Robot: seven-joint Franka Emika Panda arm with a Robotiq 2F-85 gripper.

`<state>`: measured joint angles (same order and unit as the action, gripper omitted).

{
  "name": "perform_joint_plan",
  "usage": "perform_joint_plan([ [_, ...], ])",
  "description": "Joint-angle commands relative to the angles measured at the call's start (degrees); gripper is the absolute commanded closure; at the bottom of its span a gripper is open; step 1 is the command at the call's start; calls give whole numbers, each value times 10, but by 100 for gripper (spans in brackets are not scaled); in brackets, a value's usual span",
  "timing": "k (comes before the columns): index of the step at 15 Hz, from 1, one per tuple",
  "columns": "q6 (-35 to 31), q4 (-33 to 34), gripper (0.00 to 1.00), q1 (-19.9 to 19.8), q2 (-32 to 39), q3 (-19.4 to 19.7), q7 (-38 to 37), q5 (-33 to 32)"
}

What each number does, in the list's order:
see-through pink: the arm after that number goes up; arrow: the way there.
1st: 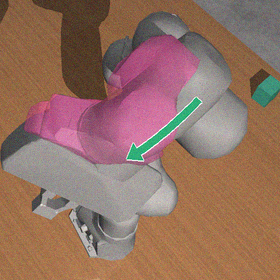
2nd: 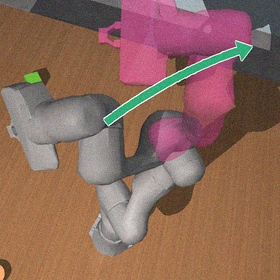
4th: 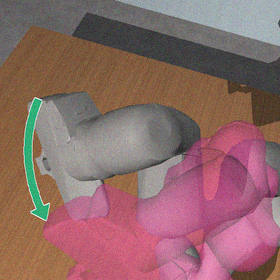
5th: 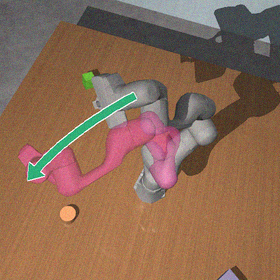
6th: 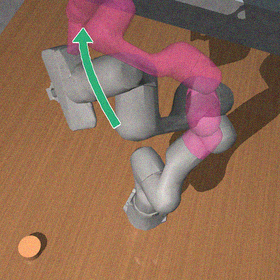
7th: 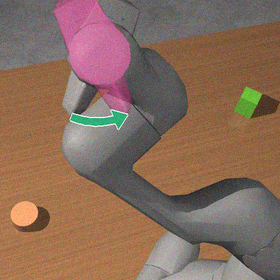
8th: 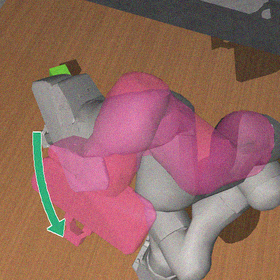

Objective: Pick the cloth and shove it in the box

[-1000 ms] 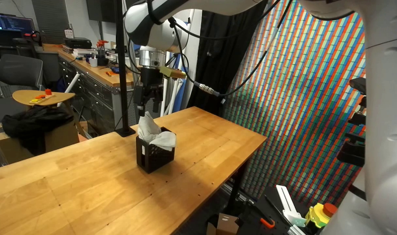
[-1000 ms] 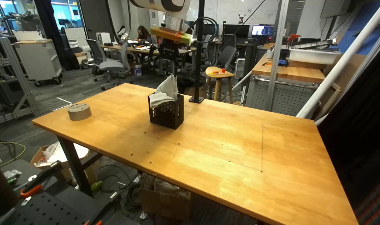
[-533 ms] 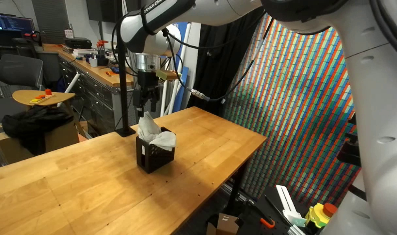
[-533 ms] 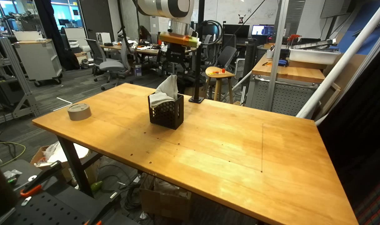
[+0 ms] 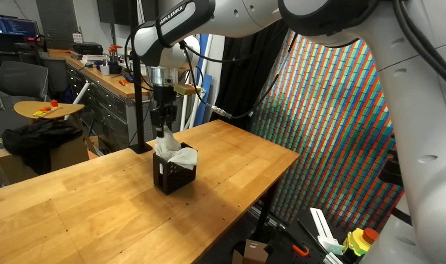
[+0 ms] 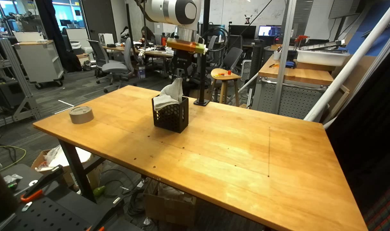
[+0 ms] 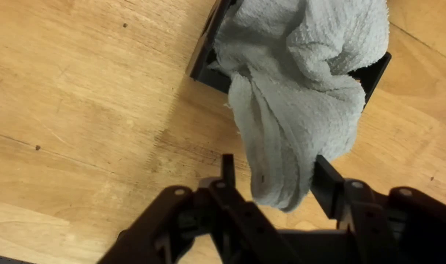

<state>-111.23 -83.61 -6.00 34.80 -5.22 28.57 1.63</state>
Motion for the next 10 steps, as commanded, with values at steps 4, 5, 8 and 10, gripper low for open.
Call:
perform_joint_plan([
  [4, 33, 0, 97, 19, -29, 11, -23, -29],
  [5, 47, -6, 97, 28, -42, 16, -42, -44],
  [8, 101, -13, 95, 48, -60, 22, -90, -74],
  [10, 136, -18, 95, 58, -65, 19, -107, -79],
])
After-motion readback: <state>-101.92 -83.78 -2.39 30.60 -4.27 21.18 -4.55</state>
